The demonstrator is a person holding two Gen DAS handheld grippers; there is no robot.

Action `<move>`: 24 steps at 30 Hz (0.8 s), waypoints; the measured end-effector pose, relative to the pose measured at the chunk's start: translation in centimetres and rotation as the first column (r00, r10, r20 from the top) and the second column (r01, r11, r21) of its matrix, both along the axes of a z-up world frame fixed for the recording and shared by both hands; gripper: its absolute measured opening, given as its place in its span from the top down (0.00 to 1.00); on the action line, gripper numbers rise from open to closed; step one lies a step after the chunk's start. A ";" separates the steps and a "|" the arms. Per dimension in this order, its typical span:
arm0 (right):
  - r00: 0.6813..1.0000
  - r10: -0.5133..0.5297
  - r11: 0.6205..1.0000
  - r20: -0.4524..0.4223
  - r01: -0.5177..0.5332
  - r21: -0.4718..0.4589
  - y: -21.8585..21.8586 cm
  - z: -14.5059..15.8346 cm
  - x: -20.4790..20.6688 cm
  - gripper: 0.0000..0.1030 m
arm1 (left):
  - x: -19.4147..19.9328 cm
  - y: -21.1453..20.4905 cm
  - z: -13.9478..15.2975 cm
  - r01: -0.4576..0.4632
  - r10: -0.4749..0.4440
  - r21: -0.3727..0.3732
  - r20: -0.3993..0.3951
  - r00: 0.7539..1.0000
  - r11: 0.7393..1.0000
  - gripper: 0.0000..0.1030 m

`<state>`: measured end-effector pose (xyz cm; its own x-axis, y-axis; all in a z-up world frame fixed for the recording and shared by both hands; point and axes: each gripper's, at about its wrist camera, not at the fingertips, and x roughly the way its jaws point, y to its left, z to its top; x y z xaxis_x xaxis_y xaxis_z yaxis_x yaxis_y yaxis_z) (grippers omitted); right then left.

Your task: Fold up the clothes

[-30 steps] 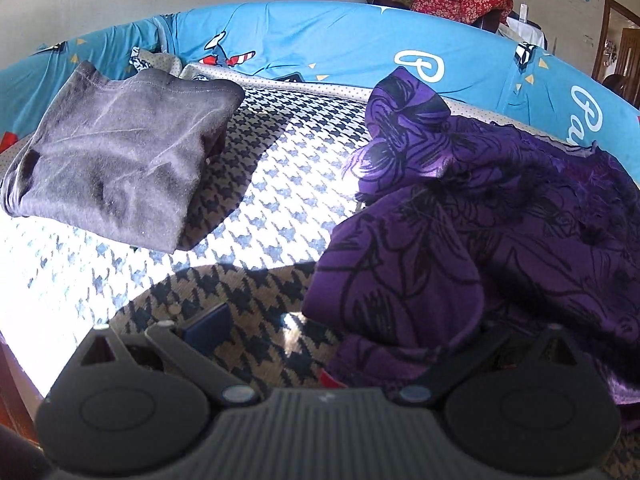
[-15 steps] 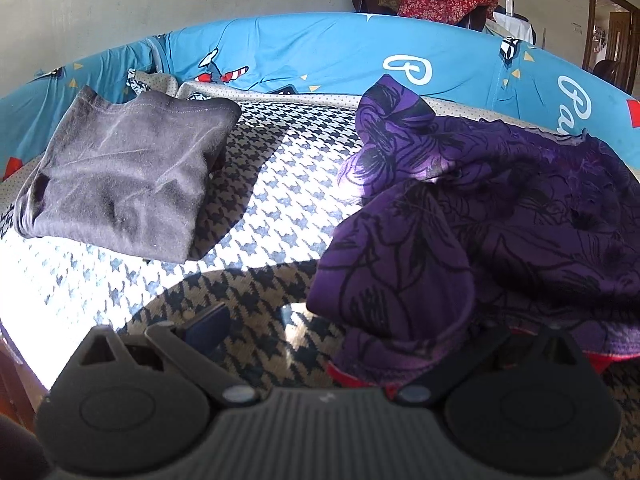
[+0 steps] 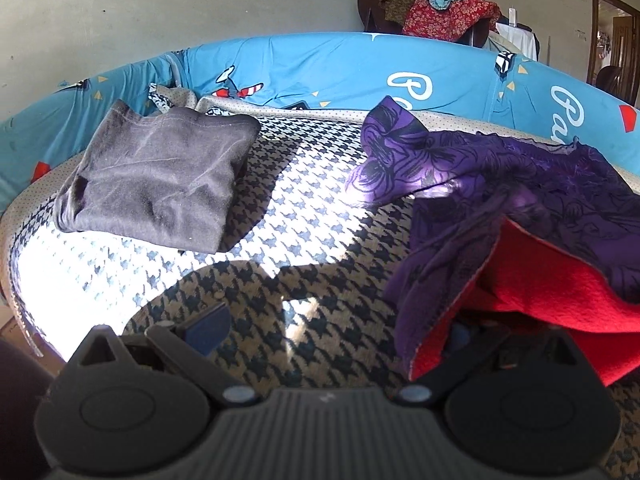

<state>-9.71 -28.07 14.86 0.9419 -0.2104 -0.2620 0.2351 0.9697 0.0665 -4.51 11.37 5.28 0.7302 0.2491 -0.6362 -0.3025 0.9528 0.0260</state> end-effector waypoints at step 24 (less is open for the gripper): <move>0.957 -0.078 0.995 -0.278 0.056 -0.088 -2.1 -4.3 0.4 0.47 | 1.0 1.3 6.2 -0.148 0.147 0.001 0.117 0.982 0.989 0.00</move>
